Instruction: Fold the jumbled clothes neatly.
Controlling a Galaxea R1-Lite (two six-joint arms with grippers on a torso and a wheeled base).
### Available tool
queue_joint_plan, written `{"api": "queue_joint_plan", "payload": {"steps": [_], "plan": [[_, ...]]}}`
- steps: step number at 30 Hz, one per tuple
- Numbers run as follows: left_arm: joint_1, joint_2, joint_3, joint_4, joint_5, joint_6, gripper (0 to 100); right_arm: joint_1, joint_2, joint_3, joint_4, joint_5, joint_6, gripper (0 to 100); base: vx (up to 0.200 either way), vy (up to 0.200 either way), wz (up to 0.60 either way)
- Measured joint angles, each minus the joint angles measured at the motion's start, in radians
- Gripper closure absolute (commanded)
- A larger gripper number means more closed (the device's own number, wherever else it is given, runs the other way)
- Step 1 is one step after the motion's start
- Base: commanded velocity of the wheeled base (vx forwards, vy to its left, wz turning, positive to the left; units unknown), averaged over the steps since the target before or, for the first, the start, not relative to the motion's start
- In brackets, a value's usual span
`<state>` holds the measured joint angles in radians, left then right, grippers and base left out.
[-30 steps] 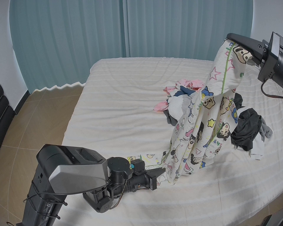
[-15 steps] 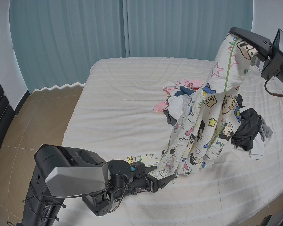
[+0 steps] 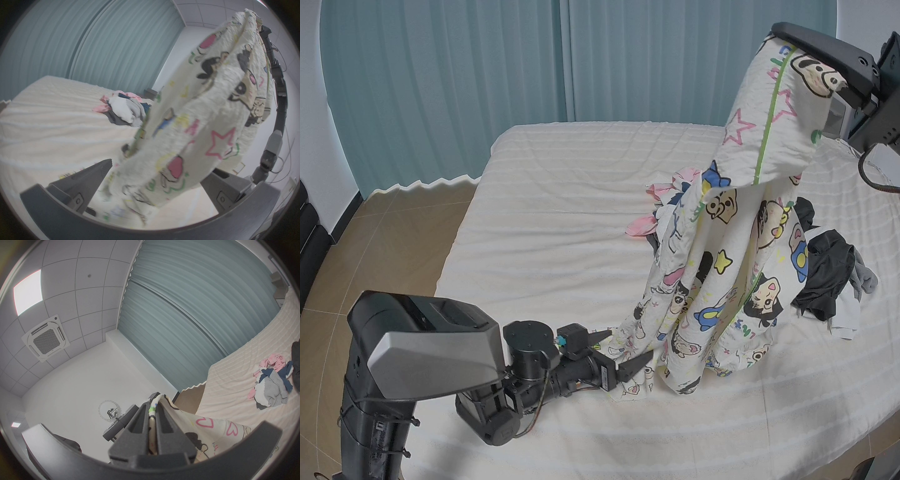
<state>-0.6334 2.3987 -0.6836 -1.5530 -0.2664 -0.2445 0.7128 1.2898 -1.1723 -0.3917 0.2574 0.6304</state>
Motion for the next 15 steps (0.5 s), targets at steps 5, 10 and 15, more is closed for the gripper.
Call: {"api": "queue_joint_plan", "payload": {"steps": [5, 10, 15], "plan": [[0.087, -0.017, -0.003, 0.000, -0.032, 0.059, 0, 0.010, 0.001, -0.013, 0.011, 0.000, 0.000, 100, 0.000, 0.000, 0.00], [0.123, -0.037, -0.003, 0.000, -0.109, 0.025, 0, 0.016, 0.002, -0.020, 0.012, 0.000, 0.000, 100, 0.000, 0.000, 0.00], [0.133, -0.060, 0.019, 0.000, -0.174, -0.035, 0, 0.014, 0.001, -0.018, 0.013, 0.000, 0.000, 100, 0.000, 0.000, 0.00]]}}
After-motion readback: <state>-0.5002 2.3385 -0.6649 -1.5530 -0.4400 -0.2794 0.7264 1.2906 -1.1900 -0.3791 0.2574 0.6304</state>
